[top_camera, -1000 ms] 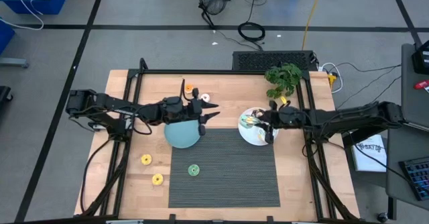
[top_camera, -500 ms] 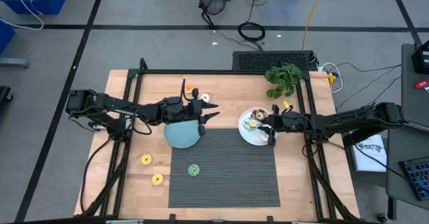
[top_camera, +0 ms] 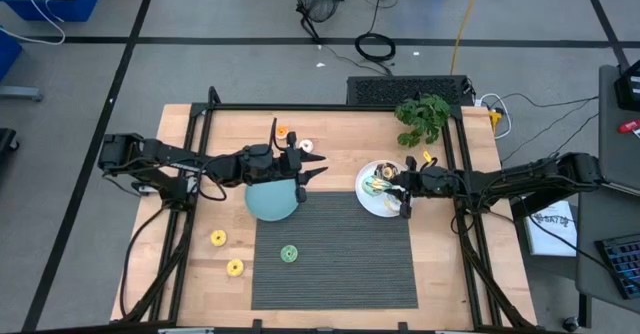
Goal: Pick & Place donuts
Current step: Put the large blue donut on the white plate
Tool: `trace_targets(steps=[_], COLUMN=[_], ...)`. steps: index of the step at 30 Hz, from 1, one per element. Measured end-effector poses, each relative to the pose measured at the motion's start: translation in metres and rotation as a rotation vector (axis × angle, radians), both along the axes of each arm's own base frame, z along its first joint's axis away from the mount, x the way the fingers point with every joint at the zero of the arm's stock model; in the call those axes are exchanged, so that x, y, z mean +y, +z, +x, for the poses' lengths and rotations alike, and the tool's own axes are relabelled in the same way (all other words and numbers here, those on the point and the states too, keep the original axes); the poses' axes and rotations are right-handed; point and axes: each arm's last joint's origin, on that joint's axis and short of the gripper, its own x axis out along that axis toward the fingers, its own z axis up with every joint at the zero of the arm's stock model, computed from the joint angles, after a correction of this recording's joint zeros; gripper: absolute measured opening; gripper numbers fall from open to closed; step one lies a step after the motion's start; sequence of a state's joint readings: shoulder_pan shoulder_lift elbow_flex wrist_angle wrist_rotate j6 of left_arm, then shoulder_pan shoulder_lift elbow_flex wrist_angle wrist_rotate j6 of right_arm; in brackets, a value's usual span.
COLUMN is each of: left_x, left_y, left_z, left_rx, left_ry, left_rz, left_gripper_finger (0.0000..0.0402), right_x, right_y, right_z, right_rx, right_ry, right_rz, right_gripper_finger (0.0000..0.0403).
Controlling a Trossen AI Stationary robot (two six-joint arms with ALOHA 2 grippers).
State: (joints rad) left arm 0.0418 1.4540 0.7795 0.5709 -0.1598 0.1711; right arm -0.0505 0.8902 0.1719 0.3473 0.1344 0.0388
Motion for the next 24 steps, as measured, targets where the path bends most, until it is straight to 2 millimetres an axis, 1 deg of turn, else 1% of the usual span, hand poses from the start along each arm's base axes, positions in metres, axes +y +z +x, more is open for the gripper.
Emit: trace_targets(steps=[7, 21, 24], left_x=[0.0, 0.0, 0.0], left_y=[0.0, 0.0, 0.0], left_z=[0.0, 0.0, 0.0], left_rx=[0.0, 0.0, 0.001], left_ry=[0.0, 0.0, 0.0], left_rz=[0.0, 0.0, 0.0], left_gripper_finger=[0.0124, 0.0124, 0.0124], right_x=[0.0, 0.0, 0.0], right_y=[-0.001, -0.014, -0.014], right_z=[0.0, 0.005, 0.005], right_rx=[0.004, 0.091, 0.091], right_ry=[0.002, 0.01, 0.015], right_rz=[0.003, 0.0, -0.008], right_gripper_finger=[0.0075, 0.0075, 0.0082])
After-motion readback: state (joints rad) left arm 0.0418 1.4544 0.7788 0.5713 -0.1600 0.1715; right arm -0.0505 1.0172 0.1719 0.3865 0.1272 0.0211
